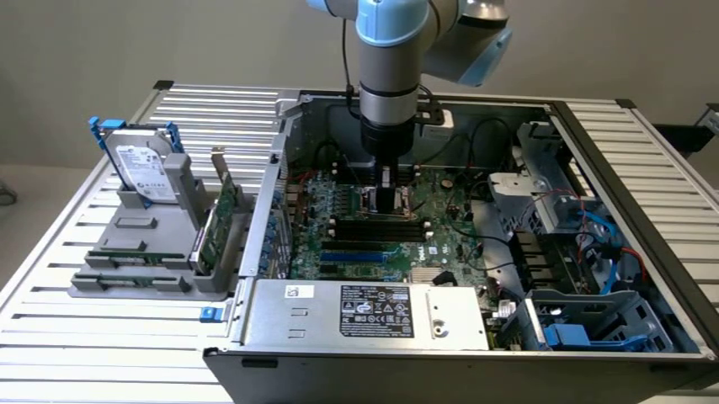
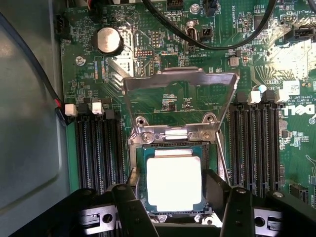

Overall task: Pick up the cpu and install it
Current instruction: 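Place the cpu into insertion slot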

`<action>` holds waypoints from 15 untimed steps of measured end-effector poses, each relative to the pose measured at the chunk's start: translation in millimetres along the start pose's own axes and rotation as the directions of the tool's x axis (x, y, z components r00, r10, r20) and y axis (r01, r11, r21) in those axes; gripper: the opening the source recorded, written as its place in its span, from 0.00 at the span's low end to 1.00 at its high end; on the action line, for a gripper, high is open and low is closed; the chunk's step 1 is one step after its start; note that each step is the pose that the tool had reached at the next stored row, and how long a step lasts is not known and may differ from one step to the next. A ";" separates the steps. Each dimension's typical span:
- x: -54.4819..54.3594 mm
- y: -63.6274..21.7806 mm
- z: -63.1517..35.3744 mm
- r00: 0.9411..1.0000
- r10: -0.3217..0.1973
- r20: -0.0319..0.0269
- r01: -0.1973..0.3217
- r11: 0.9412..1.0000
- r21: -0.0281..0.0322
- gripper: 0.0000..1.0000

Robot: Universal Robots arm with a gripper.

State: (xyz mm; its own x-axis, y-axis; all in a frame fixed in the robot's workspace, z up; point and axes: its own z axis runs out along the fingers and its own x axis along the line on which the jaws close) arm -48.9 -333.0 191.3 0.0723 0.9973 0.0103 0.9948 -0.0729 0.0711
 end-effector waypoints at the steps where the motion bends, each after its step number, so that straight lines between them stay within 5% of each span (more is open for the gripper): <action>1: 0.1 0.0 0.0 1.000 0.000 0.003 0.000 1.000 0.000 0.62; 8: 0.5 0.0 0.0 1.000 -0.002 0.028 0.002 1.000 -0.002 0.62; 15: 3.1 -0.2 0.1 0.998 -0.004 0.059 0.004 1.000 -0.004 0.62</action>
State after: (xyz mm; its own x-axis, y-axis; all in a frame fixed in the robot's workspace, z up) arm -48.9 -329.9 191.2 0.0722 0.9962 -0.0491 0.9948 -0.0685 0.0748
